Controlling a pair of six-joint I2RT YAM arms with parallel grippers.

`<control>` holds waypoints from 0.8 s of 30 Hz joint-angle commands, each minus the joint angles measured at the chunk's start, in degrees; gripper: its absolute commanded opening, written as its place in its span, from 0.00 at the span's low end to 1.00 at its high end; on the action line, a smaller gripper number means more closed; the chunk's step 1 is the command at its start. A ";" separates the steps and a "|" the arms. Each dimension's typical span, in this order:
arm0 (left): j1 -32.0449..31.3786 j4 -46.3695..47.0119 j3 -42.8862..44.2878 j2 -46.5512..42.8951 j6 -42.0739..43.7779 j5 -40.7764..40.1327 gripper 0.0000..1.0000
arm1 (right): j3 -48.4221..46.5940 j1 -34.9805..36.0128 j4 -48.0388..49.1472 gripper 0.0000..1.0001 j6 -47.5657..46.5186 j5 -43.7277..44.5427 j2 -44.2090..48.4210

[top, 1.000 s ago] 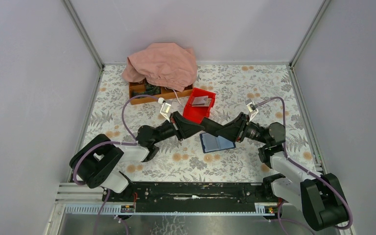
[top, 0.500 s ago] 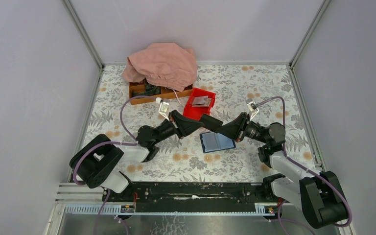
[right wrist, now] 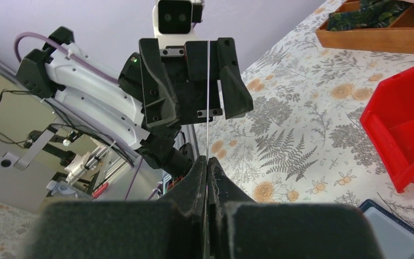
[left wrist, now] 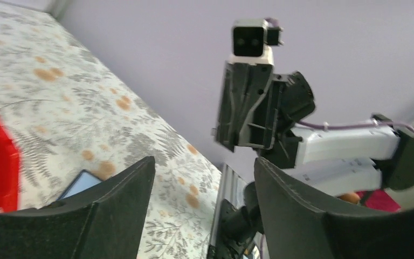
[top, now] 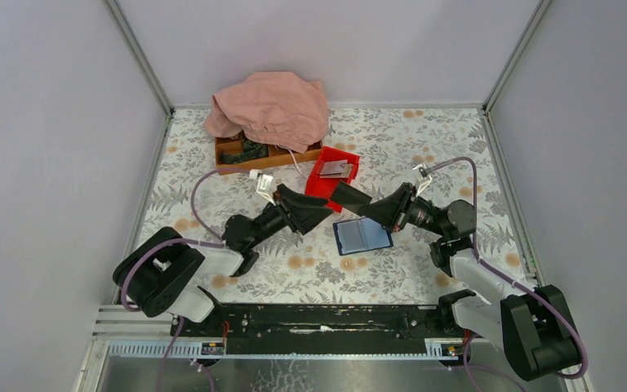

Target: Take the credit cards out of the card holder

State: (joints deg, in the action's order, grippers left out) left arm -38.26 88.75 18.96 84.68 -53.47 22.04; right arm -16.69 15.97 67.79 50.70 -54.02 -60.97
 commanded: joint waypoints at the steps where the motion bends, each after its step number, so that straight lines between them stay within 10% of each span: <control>1: 3.32 -3.67 -4.06 -3.84 0.87 -7.79 0.76 | -3.72 0.13 -4.91 0.00 -2.33 4.59 0.76; 14: 5.70 -43.28 -3.79 -26.26 12.43 -16.34 0.75 | -30.52 0.22 -57.63 0.00 -13.74 22.80 -15.87; 24: 6.09 -58.08 1.93 -32.15 17.07 -10.61 0.77 | -46.47 3.78 -70.37 0.00 -16.77 26.03 -31.79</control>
State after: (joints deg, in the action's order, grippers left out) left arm -32.56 37.47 18.83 54.33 -40.80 10.07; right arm -55.29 17.39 4.71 36.86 -30.46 -89.38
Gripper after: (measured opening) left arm 0.764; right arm 0.015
